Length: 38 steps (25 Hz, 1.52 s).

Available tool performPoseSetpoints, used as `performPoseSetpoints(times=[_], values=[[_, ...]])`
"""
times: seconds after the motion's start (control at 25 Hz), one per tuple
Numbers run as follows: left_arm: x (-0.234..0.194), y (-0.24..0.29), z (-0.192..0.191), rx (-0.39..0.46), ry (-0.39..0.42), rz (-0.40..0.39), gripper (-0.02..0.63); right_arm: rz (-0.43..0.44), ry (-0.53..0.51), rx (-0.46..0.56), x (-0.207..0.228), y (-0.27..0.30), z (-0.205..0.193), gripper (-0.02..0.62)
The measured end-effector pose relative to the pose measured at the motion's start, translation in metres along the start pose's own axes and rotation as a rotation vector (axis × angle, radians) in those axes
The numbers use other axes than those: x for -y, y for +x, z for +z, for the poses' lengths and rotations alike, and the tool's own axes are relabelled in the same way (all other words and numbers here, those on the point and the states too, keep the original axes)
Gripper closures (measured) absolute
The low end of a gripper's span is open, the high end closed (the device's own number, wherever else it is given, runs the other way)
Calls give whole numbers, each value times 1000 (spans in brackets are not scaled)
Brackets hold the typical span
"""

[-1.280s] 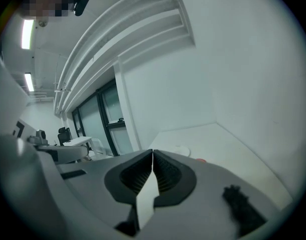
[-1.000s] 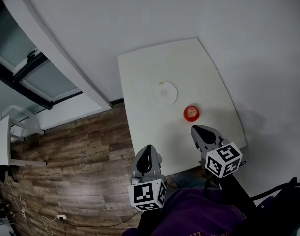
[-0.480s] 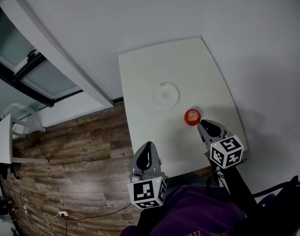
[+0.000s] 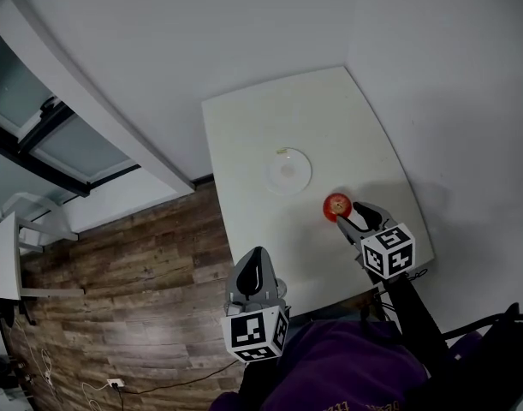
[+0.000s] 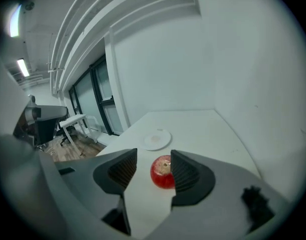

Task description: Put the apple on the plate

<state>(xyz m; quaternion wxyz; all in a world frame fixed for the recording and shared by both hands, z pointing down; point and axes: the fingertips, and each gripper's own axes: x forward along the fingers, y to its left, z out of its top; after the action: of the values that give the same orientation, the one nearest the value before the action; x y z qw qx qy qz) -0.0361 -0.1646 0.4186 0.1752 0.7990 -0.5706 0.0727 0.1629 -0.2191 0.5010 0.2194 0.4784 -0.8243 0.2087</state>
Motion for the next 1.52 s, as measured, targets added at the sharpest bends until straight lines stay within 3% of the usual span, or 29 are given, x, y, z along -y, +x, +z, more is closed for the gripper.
performPoseSetpoints(times=[0.52, 1.08, 1.52], values=[[-14, 12, 0, -16, 1, -2, 600, -45, -49, -115, 20, 40, -26, 272], [-31, 21, -2, -33, -5, 12, 600, -42, -92, -263, 28, 70, -56, 258], [-40, 28, -1, -33, -10, 20, 600, -19, -154, -287, 25, 76, -53, 258]])
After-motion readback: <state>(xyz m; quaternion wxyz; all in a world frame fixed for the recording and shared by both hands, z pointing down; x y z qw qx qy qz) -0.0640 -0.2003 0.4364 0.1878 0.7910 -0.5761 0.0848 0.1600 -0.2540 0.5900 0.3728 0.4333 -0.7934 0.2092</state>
